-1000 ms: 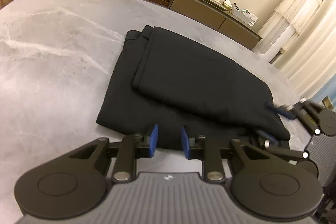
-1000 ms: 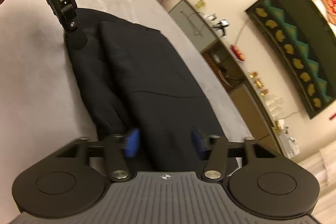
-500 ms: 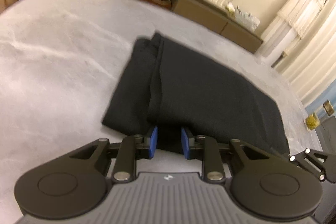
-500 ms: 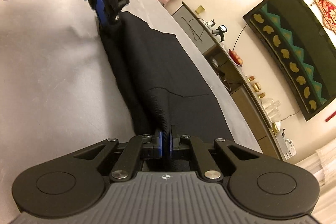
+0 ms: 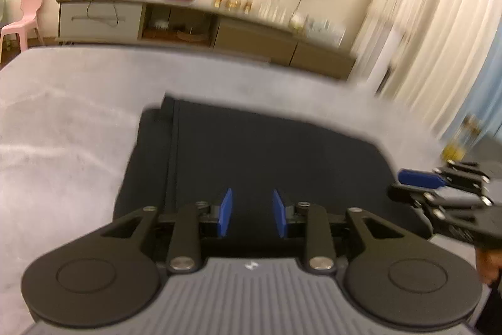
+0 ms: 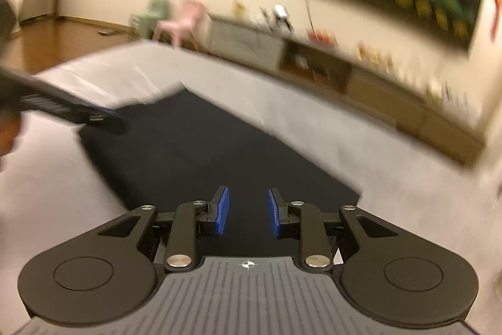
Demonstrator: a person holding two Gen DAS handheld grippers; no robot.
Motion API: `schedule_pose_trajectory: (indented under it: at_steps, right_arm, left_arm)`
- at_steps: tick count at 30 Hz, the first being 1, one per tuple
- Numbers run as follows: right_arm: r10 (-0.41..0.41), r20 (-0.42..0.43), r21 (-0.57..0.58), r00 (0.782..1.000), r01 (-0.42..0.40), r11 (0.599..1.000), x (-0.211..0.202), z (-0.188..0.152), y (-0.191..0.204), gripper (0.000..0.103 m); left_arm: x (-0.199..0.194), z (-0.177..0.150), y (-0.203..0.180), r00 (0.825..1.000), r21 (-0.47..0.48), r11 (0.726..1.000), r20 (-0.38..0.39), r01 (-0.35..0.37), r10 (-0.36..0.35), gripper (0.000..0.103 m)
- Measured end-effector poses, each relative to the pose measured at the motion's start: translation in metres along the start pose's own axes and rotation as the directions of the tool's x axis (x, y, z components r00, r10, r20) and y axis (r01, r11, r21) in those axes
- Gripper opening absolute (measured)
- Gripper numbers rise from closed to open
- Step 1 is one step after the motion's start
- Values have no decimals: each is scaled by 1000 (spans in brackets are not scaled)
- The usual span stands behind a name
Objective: Fold clothes
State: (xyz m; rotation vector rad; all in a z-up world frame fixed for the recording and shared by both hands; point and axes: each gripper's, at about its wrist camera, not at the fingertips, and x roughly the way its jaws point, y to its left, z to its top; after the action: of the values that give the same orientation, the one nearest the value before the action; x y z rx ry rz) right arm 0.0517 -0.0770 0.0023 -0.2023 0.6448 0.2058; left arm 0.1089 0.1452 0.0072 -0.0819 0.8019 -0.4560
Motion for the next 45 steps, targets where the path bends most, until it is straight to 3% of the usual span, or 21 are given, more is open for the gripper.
schedule_pose_trajectory:
  at_steps: [1,2,4,6,9,11,13,16,23,29,34,37,39,42,45]
  right_arm:
    - [5,-30,39,1000,-4,999,10,-9,-9,28]
    - [-5,-31,88,999,8,996,11,-16,-21,33]
    - [-32,-40,180,999,38,983,12,-27,-44,34]
    - [-91,-60,198,994,101,975,2,-31,-52,34]
    - [-100,7,184,995,97,978,-34,-31,-33,34]
    - [20,52,131,998,-27,991,-49,-30,-4,36]
    - [121,24,-18,992,-120,993,-48,-36,30,37]
    - [47,1,-154,999,-46,987,-30,-50,45,40]
    - [-8,-5,-159,1000,7,987,-4,-39,2,42]
    - [-29,-38,-159,999,22,987,26,-34,-56,43]
    - [-61,-101,-45,993,57,997,-2,-32,-113,43]
    - [19,12,155,1000,-20,988,-27,-25,-129,45]
    - [63,68,190,996,-75,979,-22,-15,-124,46]
    - [115,68,224,991,-127,966,6,-9,-116,49]
    - [121,19,301,992,-121,946,21,-18,-117,49]
  left_arm:
    - [6,-5,4,999,-7,1000,-35,-18,18,24]
    - [6,-7,6,999,-5,1000,-32,-22,22,24]
    - [2,-10,7,999,0,1000,-37,-20,20,24]
    - [1,-11,5,999,1,1000,-39,-22,22,25]
    - [3,-9,-2,998,20,999,-46,-32,33,32]
    - [4,-8,-6,998,32,999,-50,-41,42,35]
    - [4,-6,-6,998,36,998,-52,-45,47,35]
    - [3,-7,-2,998,29,999,-43,-35,36,35]
    - [46,22,-26,998,130,990,-24,-54,58,35]
    - [62,37,-22,999,96,995,-23,-38,41,32]
    - [38,44,-4,999,-18,999,-13,-34,34,34]
    - [33,50,-10,1000,-37,999,-12,17,-18,38]
    - [40,49,-17,999,-22,999,-44,28,-29,38]
    - [58,38,-23,996,37,999,-88,-29,33,37]
    - [64,38,-24,996,85,994,-50,-69,74,38]
